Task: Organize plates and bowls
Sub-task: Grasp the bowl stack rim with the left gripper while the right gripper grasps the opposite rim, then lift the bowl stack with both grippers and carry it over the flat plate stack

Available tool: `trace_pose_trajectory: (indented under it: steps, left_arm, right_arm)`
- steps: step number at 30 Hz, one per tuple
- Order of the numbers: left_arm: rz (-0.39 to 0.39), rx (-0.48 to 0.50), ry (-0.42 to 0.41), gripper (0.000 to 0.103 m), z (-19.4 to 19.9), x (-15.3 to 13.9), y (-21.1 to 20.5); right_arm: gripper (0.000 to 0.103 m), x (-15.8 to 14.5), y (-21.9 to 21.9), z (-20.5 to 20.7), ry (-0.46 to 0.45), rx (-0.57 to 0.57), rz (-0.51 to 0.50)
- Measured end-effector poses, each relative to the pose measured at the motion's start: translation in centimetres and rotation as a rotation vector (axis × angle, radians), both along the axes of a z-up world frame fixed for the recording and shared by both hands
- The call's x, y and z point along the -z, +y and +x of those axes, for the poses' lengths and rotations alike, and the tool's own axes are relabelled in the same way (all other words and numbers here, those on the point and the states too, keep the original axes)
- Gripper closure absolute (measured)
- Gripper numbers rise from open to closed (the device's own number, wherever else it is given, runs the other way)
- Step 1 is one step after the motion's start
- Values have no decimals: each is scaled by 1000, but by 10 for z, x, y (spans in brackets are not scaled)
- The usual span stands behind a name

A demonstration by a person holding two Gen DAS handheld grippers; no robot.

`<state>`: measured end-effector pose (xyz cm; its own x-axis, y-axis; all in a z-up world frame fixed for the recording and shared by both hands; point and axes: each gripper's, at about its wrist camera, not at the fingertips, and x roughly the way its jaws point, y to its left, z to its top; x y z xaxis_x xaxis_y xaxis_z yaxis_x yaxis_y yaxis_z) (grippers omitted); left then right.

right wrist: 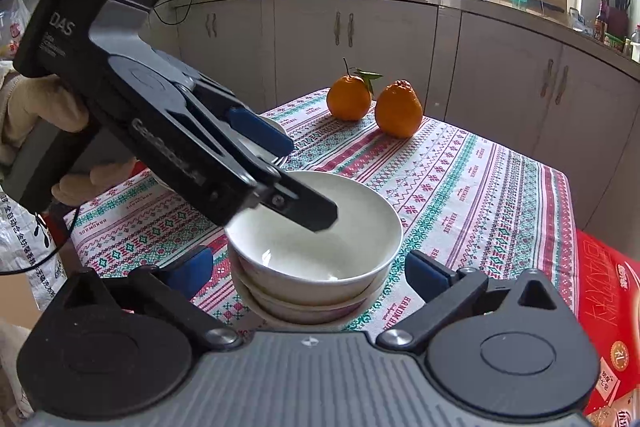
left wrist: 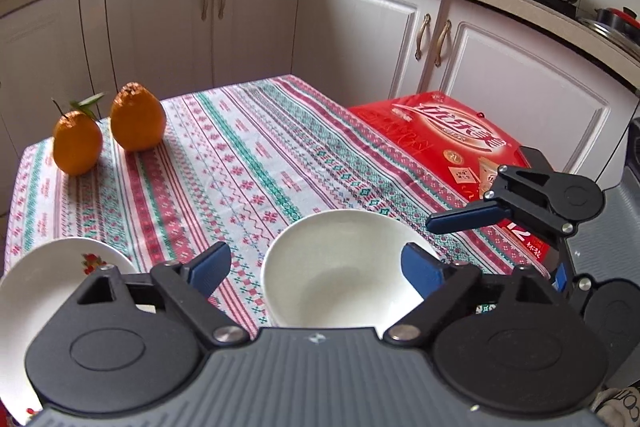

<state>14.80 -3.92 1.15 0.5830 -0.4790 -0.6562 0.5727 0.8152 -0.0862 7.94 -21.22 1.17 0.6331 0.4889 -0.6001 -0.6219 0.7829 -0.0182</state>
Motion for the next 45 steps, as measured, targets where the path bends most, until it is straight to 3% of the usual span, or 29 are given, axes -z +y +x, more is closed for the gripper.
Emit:
trace_pose_trajectory:
  steps: [7,18,30,38,45]
  left_arm:
    - [49,9,-75,4,-26,-5,19]
    - [155,95,-66,2,-58,27,25]
    - [151,147,-16,2,-37,59,20]
    - [193,257,-26,3,-28,68,9]
    - [187,342,17,12,-15,71,5]
  right_arm:
    - [0,-2,-7,-6,-23,-10,-7]
    - [0,17,-18,-10,41,-17,-80]
    - [0,34,-8,10,70,-78,-182]
    - [0,39,-2,32,80,-180,-227]
    - [0,39,6,45,97,-285,-269]
